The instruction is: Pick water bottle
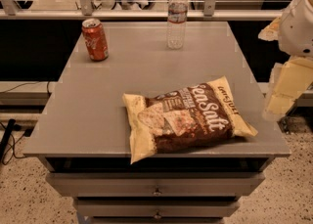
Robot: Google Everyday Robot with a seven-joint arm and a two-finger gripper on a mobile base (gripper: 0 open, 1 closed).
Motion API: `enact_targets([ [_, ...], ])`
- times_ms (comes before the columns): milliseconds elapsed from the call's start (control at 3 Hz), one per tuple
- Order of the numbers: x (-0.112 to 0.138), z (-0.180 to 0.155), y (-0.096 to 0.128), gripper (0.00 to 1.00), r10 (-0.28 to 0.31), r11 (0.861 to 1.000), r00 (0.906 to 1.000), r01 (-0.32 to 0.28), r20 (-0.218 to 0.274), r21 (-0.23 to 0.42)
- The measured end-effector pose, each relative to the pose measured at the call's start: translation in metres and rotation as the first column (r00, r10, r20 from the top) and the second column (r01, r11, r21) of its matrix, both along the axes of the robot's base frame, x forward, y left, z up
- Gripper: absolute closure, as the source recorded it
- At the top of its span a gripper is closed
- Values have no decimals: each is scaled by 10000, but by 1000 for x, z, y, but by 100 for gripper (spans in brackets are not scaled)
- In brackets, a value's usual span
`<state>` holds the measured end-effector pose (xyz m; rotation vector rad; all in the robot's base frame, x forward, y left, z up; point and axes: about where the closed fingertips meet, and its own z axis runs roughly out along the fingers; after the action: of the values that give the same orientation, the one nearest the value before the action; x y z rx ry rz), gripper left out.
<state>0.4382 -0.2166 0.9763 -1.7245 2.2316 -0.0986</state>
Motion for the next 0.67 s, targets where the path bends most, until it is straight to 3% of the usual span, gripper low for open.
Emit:
enact_targets([
  [333, 8, 0, 1, 0, 63, 9999, 9999, -64, 121, 81],
  [667, 51, -7, 7, 0, 382, 9982, 9978, -407, 547, 444],
])
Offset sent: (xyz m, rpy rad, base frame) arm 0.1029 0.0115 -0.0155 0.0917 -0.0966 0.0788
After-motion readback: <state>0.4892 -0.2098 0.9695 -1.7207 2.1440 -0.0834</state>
